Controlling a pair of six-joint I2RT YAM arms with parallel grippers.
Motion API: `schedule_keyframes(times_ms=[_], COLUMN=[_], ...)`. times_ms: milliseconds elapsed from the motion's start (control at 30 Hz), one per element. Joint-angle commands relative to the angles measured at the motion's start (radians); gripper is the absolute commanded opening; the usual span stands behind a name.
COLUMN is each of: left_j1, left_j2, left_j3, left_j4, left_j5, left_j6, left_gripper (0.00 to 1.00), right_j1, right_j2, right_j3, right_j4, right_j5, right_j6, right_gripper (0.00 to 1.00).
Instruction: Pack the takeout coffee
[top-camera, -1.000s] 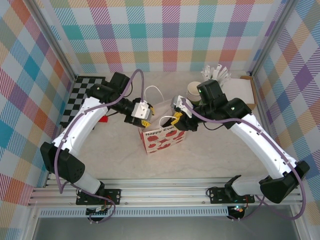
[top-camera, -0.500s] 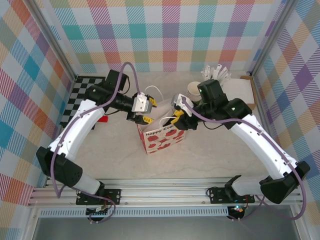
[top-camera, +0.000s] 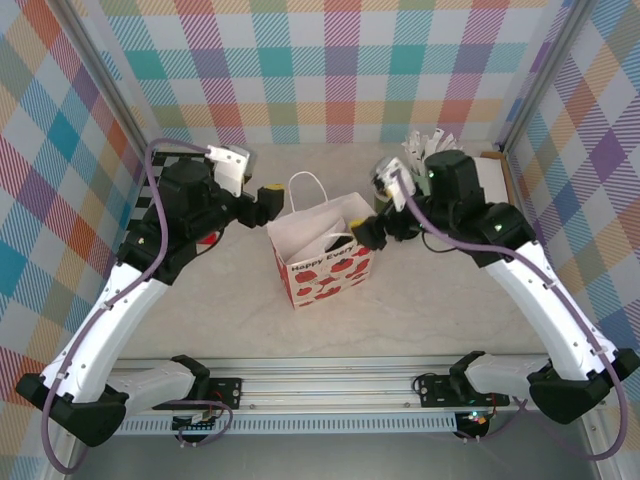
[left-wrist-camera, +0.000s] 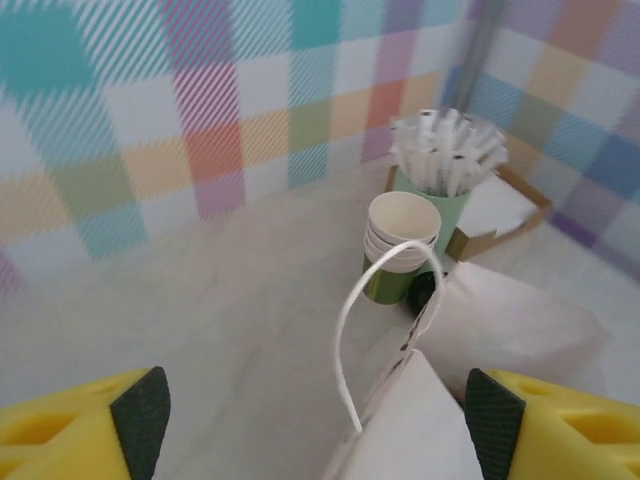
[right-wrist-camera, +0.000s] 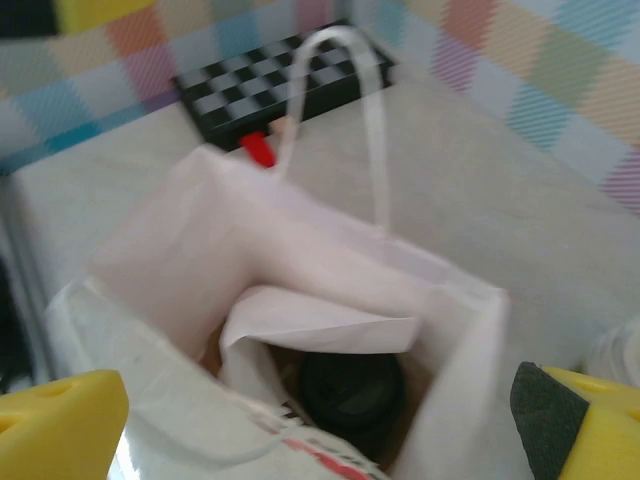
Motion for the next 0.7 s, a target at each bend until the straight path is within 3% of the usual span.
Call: schedule_keyframes(times_ms=[0, 133, 267, 367, 500, 600, 667], left_j1=[-0.019, -0.066, -0.095, -0.108, -0.127, -0.131, -0.131], left_j2=[-0.008, -0.018, -0.005, 0.042, 0.096, 0.123, 0.133], left_j3=[-0.006, -0.046, -0.079, -0.080, -0.076, -0.076, -0.071], left_j4=[-0.249, -0.336, -0.311, -0.294, -0.318, -0.329, -0.324], left_j5=[-0.141, -0.130, -0.075, -0.014, 0.011, 0.019, 0.013], left_j6=[-0.458, -0.647, -0.721, -0.739, -0.744, -0.742, -0.738], left_gripper=[0.71, 0.63, 0.62, 0.61, 0.54, 0.43, 0.36], right_j1=[-0.068, -0.103, -0.105, -0.103, -0.103, -0.103, -0.103], right_j2=[0.043, 0.147, 0.288, 0.389, 0.450, 0.446, 0.444], right_j3=[0.062, 0.109, 0.217, 0.294, 0.323, 0.299, 0.288], right_j4=[0.030, -0.044, -0.151, -0.225, -0.268, -0.260, -0.259], right_j5=[0.118, 0.168, 0.155, 0.136, 0.064, 0.031, 0.000], right_j6=[0.267, 0.338, 0.359, 0.370, 0.350, 0.341, 0.329], right_gripper=[1.00, 1.00, 0.96, 0.85, 0.63, 0.52, 0.49])
